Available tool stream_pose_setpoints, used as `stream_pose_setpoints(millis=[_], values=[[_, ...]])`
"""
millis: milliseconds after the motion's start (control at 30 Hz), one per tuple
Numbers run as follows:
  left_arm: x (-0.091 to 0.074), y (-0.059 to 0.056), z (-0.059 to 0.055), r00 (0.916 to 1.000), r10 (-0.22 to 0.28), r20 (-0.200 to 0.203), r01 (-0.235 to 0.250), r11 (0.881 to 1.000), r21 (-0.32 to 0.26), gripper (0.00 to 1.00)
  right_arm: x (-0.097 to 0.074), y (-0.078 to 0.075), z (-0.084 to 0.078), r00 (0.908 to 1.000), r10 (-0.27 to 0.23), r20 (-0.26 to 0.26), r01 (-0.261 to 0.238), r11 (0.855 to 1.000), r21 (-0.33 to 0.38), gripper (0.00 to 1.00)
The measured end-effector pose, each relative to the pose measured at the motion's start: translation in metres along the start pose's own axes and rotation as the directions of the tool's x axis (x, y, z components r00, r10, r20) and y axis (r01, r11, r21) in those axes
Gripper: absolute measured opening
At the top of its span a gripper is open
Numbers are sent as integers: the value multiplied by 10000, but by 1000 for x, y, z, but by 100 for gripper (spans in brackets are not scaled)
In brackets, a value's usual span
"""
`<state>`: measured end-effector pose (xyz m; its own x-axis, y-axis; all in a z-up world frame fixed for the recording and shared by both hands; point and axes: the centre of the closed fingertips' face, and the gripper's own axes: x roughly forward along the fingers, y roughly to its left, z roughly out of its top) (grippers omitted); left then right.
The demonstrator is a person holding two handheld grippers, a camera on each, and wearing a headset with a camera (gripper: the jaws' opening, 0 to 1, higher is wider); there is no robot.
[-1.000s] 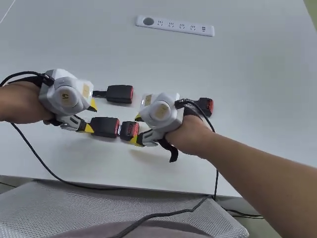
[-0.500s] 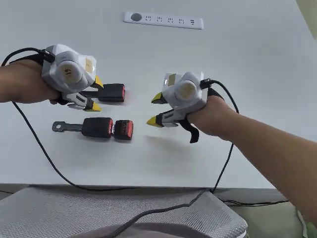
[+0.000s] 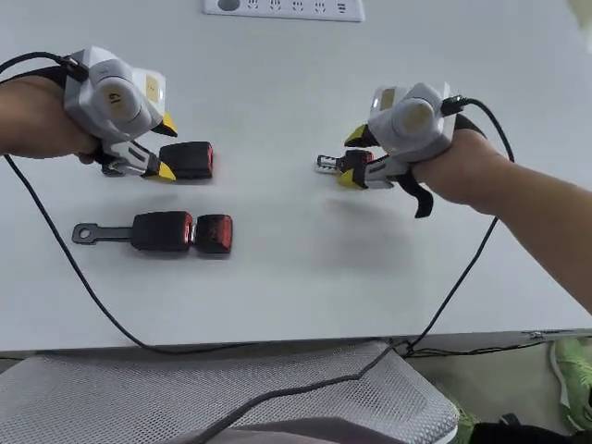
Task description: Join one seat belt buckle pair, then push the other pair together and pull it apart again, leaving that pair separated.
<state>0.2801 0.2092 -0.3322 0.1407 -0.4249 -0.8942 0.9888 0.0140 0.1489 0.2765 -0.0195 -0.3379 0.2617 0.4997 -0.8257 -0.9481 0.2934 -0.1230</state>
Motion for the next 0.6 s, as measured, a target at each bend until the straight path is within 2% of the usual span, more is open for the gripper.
stream_pose_setpoints(millis=[100,200,267,333,433,500,533,600], values=[[6,3,-3,9999,-86,-53,86,10000,-15,38,3,-7,-14,9995,46,-320,-47,10000,-52,39],[10,4,-9,9997,-172,-174,171,9998,-51,38,4,-6,-18,9990,167,-415,-168,9999,-30,39],[13,2,-11,9990,-405,-188,403,9992,-62,38,7,-5,-21,9983,284,-508,-285,9996,-4,39],[16,1,-13,9983,-536,-221,535,9985,-63,38,11,-11,-26,9978,352,-569,-350,9994,53,39],[20,2,-16,9976,-610,-314,612,9981,68,36,11,-11,-27,9977,448,-513,-427,9982,414,39],[23,3,-17,9975,-588,-392,591,9982,69,35,11,-7,-28,9967,574,-574,-552,9977,385,38],[23,3,-19,9969,-577,-533,597,9976,359,35,12,-6,-29,9962,619,-616,-600,9976,335,37],[24,4,-18,9972,-558,-503,574,9979,311,34,13,-4,-30,9950,695,-714,-684,9975,176,37]])
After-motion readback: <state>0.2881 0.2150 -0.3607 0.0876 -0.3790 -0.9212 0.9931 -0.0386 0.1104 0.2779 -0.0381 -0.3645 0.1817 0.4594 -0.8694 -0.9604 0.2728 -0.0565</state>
